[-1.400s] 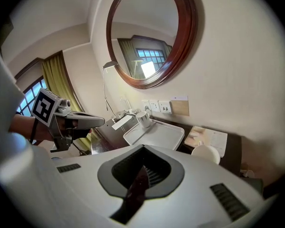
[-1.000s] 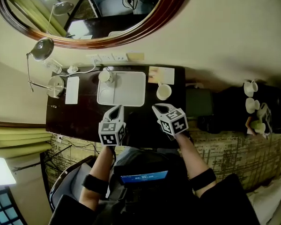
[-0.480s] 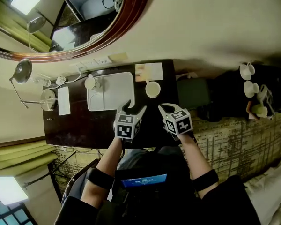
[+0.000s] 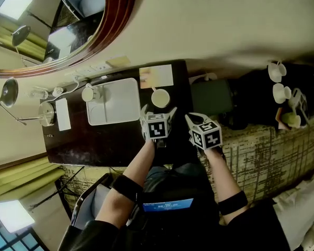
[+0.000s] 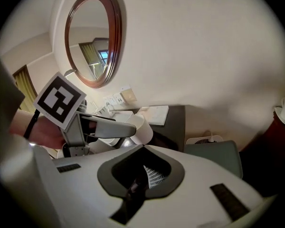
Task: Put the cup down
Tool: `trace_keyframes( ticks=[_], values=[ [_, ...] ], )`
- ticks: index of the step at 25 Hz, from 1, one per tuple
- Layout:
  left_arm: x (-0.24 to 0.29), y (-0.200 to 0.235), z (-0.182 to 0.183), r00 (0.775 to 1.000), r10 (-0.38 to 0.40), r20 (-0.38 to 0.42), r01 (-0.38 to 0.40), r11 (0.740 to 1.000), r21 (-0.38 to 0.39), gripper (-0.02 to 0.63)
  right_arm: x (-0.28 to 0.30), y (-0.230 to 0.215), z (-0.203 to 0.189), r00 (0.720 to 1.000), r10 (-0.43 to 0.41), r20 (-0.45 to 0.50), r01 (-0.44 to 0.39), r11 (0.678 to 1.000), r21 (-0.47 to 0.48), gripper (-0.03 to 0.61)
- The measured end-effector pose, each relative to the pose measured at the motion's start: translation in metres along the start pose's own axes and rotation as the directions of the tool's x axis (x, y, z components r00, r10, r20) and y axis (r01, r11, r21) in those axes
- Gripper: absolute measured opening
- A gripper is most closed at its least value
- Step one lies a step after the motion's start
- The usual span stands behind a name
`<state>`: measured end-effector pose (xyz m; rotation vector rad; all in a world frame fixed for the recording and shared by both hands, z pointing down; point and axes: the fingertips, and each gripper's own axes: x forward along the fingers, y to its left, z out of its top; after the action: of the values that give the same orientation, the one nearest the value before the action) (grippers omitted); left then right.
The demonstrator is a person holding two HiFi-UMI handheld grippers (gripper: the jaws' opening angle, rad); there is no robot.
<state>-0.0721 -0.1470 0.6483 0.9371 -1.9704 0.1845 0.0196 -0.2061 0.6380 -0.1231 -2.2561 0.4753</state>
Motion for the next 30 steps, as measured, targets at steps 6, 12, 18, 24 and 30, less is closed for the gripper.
trace_keyframes(
  ticks=[6, 12, 18, 24, 30],
  values=[
    [0.037, 0.011, 0.005, 0.989, 0.144, -0.038, -0.147, 0.985, -0.088, 0.534, 0.002, -0.019, -0.001, 1.0, 0.008, -0.011, -0.008, 1.0, 0.002, 0.002],
    [0.058, 0.025, 0.01, 0.968, 0.242, -0.067, -0.248, 0.962, -0.117, 0.534, 0.005, -0.033, -0.007, 1.0, 0.012, -0.021, -0.011, 1.0, 0.019, 0.002],
    [0.069, 0.027, 0.014, 0.963, 0.253, -0.097, -0.263, 0.959, -0.11, 0.525, 0.005, -0.044, -0.005, 1.0, 0.014, -0.027, -0.013, 1.0, 0.027, 0.002],
    [0.07, 0.032, 0.014, 0.96, 0.27, -0.08, -0.274, 0.96, -0.05, 0.421, 0.005, -0.051, 0.0, 1.0, 0.008, -0.023, -0.007, 1.0, 0.029, 0.002],
    [0.074, 0.024, 0.012, 0.976, 0.207, -0.061, -0.21, 0.977, -0.044, 0.42, 0.01, -0.042, 0.003, 1.0, 0.016, -0.025, -0.016, 1.0, 0.021, 0.002]
  ],
)
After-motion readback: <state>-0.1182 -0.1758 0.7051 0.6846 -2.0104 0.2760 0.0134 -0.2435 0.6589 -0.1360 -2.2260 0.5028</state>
